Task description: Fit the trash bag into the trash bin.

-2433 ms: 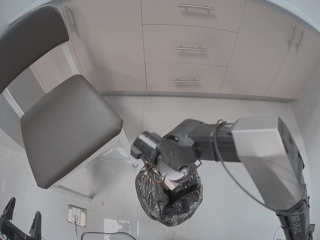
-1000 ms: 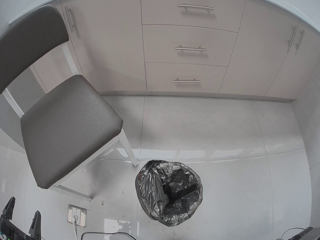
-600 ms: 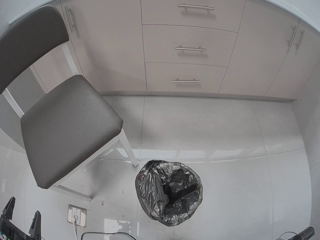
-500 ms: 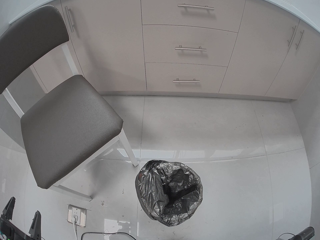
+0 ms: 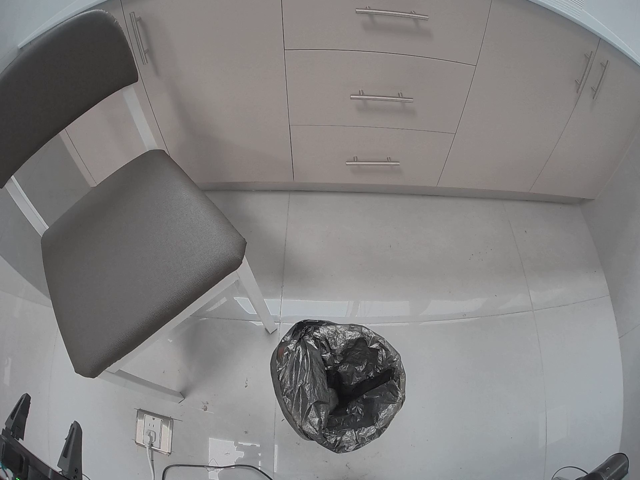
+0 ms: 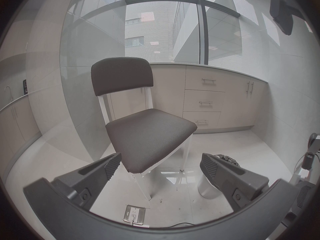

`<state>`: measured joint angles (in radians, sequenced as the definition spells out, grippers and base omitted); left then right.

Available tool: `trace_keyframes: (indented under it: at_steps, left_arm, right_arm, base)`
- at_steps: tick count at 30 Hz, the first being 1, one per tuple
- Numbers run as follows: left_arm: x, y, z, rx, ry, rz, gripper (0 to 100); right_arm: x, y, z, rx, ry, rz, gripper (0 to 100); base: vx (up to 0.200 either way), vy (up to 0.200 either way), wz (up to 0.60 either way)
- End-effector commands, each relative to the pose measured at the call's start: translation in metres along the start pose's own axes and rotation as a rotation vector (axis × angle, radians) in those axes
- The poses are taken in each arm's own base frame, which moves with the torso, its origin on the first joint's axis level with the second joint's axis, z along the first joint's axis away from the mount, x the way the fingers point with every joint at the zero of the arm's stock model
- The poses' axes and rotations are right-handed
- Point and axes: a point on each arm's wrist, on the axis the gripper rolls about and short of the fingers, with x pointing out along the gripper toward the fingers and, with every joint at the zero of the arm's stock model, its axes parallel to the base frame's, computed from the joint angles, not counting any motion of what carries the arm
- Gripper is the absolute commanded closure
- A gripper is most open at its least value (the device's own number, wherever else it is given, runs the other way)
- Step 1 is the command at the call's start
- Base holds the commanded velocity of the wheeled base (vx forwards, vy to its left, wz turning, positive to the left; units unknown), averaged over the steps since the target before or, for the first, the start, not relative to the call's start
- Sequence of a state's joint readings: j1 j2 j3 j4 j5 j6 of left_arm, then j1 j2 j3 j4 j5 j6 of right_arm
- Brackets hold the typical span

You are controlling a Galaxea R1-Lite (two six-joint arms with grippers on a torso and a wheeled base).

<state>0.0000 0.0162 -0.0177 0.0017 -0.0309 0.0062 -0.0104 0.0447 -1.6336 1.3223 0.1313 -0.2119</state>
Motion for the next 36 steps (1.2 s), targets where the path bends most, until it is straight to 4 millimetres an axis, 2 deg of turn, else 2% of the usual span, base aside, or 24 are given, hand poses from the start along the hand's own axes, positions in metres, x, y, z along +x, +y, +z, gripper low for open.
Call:
trace_keyframes:
  at_steps: [1,3,7,8,9,10,12,14,15,16,17,18,19,22,25,32,36]
  left_arm:
    - [0.0,0.0,-0.005,0.0,0.001,0.0,0]
    - [0.0,0.0,-0.005,0.0,0.001,0.0,0]
    - [0.0,0.0,-0.005,0.0,0.001,0.0,0]
    - [0.0,0.0,-0.005,0.0,0.001,0.0,0]
    - [0.0,0.0,-0.005,0.0,0.001,0.0,0]
    - [0.0,0.0,-0.005,0.0,0.001,0.0,0]
    - [0.0,0.0,-0.005,0.0,0.001,0.0,0]
    - [0.0,0.0,-0.005,0.0,0.001,0.0,0]
    - [0.0,0.0,-0.005,0.0,0.001,0.0,0]
    - [0.0,0.0,-0.005,0.0,0.001,0.0,0]
    - [0.0,0.0,-0.005,0.0,0.001,0.0,0]
    - [0.0,0.0,-0.005,0.0,0.001,0.0,0]
    - [0.0,0.0,-0.005,0.0,0.001,0.0,0]
    - [0.0,0.0,-0.005,0.0,0.001,0.0,0]
    - [0.0,0.0,-0.005,0.0,0.001,0.0,0]
    - [0.0,0.0,-0.005,0.0,0.001,0.0,0]
    - [0.0,0.0,-0.005,0.0,0.001,0.0,0]
  right_arm:
    - [0.0,0.0,-0.017,0.044,0.035,0.021,0]
    - [0.007,-0.001,-0.018,0.047,0.058,0.025,0]
    - [0.049,-0.004,-0.026,0.076,0.113,0.03,0]
    - [0.051,-0.005,-0.026,0.078,0.113,0.03,0]
    - [0.075,-0.007,-0.029,0.15,0.095,0.019,0]
    - [0.081,-0.007,-0.03,0.177,0.087,0.013,0]
    - [0.117,-0.01,-0.041,0.332,0.033,-0.037,0]
    - [0.142,-0.011,-0.054,0.408,-0.005,-0.073,0]
    - [0.16,-0.011,-0.069,0.448,-0.026,-0.097,0]
    - [0.171,-0.01,-0.081,0.462,-0.034,-0.114,0]
    - [0.173,-0.01,-0.082,0.463,-0.035,-0.117,0]
    - [0.191,-0.007,-0.11,0.455,-0.032,-0.15,0]
    - [0.198,-0.005,-0.124,0.44,-0.028,-0.159,0]
    - [0.209,0.002,-0.159,0.352,0.004,-0.16,0]
    - [0.212,0.006,-0.183,0.266,0.076,-0.156,0]
    - [0.21,0.011,-0.2,0.242,0.254,-0.127,0]
    - [0.21,0.011,-0.201,0.234,0.259,-0.121,0]
  base:
    - [0.0,0.0,0.0]
    - [0.0,0.0,0.0]
    - [0.0,0.0,0.0]
    - [0.0,0.0,0.0]
    - [0.0,0.0,0.0]
    - [0.0,0.0,0.0]
    - [0.0,0.0,0.0]
    - [0.0,0.0,0.0]
    - [0.0,0.0,0.0]
    - [0.0,0.0,0.0]
    - [0.0,0.0,0.0]
    - [0.0,0.0,0.0]
    - [0.0,0.0,0.0]
    - [0.0,0.0,0.0]
    - [0.0,0.0,0.0]
    - [0.0,0.0,0.0]
    - [0.0,0.0,0.0]
